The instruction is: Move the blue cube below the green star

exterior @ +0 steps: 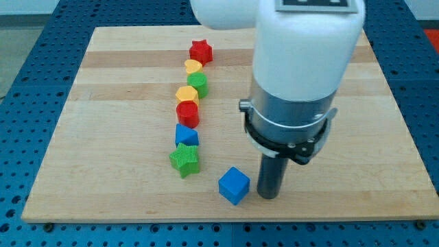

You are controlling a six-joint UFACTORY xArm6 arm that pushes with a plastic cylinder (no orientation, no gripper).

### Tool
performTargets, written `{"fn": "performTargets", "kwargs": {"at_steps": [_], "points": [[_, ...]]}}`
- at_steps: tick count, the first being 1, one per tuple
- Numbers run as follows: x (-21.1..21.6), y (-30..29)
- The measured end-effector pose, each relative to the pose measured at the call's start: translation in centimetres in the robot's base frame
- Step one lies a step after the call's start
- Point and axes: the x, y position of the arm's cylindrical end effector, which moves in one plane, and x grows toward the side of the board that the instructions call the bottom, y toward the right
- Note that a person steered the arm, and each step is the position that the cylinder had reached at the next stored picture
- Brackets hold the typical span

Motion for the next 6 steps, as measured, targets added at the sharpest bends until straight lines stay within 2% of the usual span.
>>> {"fn": "performTargets", "kwargs": {"at_steps": [2,3,4,5,6], "points": [[0.0,-6.5],[0.3,-6.1],[-1.5,-3.0],[-3.5,-4.5],[-1.1,-6.1]]}}
